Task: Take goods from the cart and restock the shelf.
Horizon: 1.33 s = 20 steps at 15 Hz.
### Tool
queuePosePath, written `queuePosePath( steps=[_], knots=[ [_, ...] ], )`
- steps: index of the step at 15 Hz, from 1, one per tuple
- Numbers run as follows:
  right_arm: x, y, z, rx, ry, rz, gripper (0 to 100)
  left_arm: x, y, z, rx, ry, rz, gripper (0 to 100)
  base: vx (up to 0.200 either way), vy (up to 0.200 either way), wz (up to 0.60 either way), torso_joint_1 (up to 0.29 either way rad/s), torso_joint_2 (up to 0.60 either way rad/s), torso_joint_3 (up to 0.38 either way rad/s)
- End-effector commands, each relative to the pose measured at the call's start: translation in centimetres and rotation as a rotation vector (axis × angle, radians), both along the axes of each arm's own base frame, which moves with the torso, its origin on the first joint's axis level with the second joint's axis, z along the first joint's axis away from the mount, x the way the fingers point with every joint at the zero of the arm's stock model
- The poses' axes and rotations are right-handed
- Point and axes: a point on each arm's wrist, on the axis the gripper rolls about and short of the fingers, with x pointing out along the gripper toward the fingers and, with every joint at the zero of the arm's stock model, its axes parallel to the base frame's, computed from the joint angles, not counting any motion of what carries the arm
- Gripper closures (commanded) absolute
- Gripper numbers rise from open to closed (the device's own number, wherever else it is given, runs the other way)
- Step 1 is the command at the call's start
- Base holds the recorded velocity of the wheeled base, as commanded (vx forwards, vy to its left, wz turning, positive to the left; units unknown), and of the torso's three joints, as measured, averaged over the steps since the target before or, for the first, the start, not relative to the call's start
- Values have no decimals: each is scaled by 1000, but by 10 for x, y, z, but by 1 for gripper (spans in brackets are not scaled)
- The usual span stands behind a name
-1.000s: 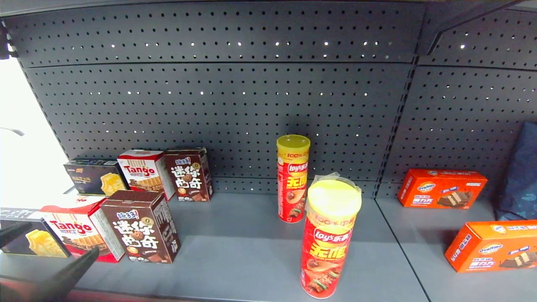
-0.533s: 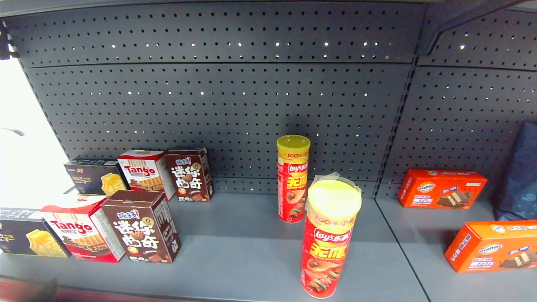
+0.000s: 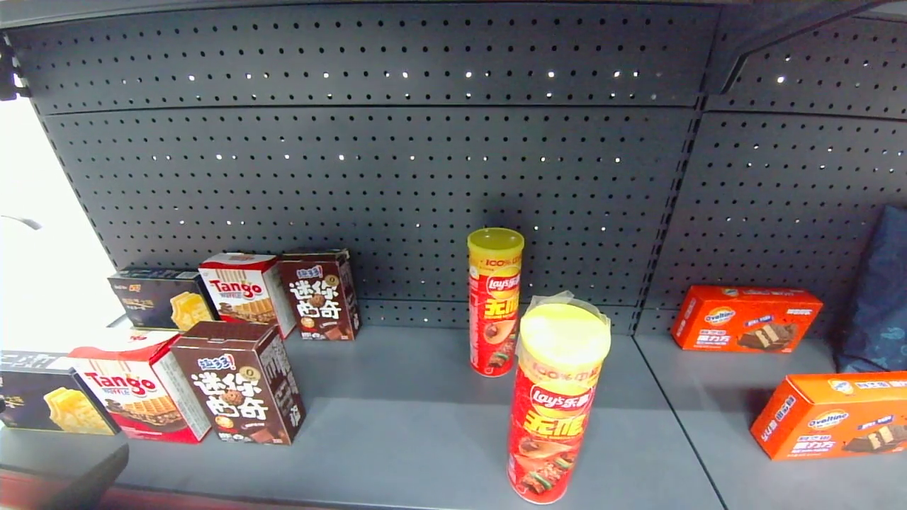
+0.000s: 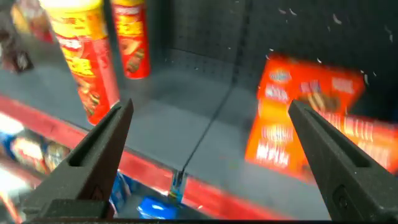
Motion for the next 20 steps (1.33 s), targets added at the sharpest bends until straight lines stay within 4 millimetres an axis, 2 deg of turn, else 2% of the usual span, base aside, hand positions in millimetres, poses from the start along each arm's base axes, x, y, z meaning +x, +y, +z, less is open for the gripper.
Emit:
queuePosePath(
  steps=[1, 7, 11, 16, 20],
  knots=[
    [50, 18, 22, -122, 174, 135, 0, 6, -3, -2, 8, 30, -23, 0, 0, 0, 0, 0, 0, 0],
    [104, 50, 20, -187, 361, 271, 0, 14, -7, -7, -3, 85, -52, 0, 0, 0, 0, 0, 0, 0],
    [142, 73, 9, -217, 407, 287, 0, 13, -7, -1, -11, 65, -54, 0, 0, 0, 0, 0, 0, 0],
    [171, 101, -10, -272, 487, 290, 0, 16, -10, 0, -14, 75, -115, 0, 0, 0, 0, 0, 0, 0],
    [180, 113, -16, -292, 512, 314, 0, 18, -11, 0, -11, 85, -117, 0, 0, 0, 0, 0, 0, 0]
  ],
)
